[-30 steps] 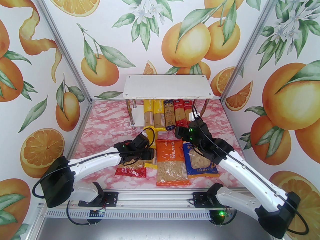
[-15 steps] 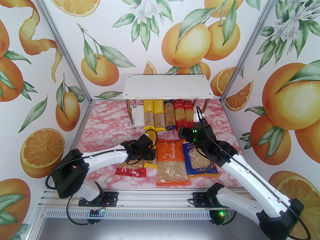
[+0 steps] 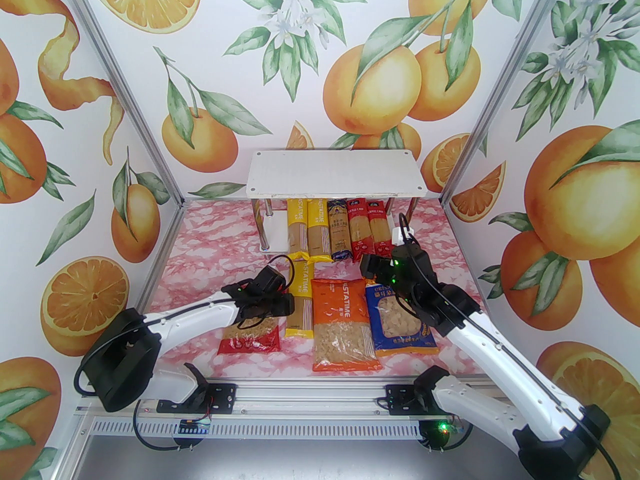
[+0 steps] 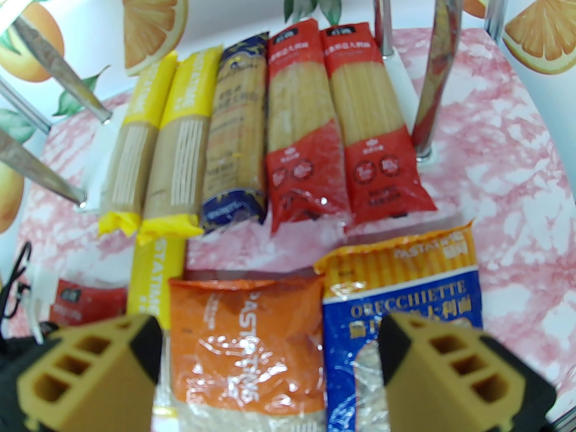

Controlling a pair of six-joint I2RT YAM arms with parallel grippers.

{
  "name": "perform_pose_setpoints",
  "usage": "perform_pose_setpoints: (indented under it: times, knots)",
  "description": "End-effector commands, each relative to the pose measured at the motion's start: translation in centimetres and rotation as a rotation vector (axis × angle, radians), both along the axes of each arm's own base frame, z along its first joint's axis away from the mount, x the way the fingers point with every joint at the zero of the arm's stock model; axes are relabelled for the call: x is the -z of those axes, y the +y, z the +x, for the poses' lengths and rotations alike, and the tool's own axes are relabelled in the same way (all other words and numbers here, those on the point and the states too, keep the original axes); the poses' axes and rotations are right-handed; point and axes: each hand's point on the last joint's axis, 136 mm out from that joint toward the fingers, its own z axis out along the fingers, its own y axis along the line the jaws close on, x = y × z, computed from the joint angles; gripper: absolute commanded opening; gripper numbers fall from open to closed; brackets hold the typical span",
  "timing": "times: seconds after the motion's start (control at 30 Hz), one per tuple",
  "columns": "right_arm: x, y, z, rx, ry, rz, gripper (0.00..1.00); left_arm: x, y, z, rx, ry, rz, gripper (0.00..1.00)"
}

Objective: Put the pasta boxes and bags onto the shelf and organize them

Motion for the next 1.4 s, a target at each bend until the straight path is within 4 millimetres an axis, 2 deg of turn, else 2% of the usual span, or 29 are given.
perform_pose_setpoints:
  times: [0.0, 0.1, 0.27, 0.4, 0.5, 0.7, 0.9, 1.1, 1.37]
  knots:
    - [0.5, 0.4, 0.1, -0.020, 0.008, 0.010, 0.84, 1.0, 2.8, -1.6, -0.015, 0.051, 0.088, 0.71]
    - [0.6, 0.5, 0.2, -0.023, 0.011, 0.012, 0.84, -0.8, 2.0, -0.8, 0.003, 0.005, 0.058, 0.73]
    - [0.4, 0.5, 0.2, -0.022, 0.006, 0.014, 0.84, -5.4, -0.9, 0.6, 0.061, -0.116, 0.056, 0.77]
    - [0.2, 0.3, 0.2, -0.022, 0.001, 0.004, 0.84, -6.9, -3.8, 0.8, 0.113, -0.145, 0.082, 0.81]
    - [-0.5, 0.1, 0.3, -0.025, -0.007, -0.003, 0.85, -6.4, -5.4, 0.5, 0.117, -0.129, 0.110, 0.83]
    - [-1.8, -0.1, 0.9, -0.052, -0.006, -0.011, 0.87, -3.6, -5.1, -0.4, 0.000, -0.055, 0.221, 0.90]
    - [-2.3, -0.6, 1.4, -0.065, -0.020, 0.030, 0.87, -2.7, -7.3, -1.1, -0.026, -0.039, 0.253, 0.94]
    - [-2.6, -1.2, 1.3, -0.070, -0.031, 0.057, 0.88, -1.2, -8.4, -0.6, -0.023, -0.018, 0.278, 0.94]
    - [-1.9, -1.8, 1.2, -0.071, -0.018, 0.090, 0.88, -0.6, -7.8, -0.6, -0.038, -0.017, 0.313, 0.94]
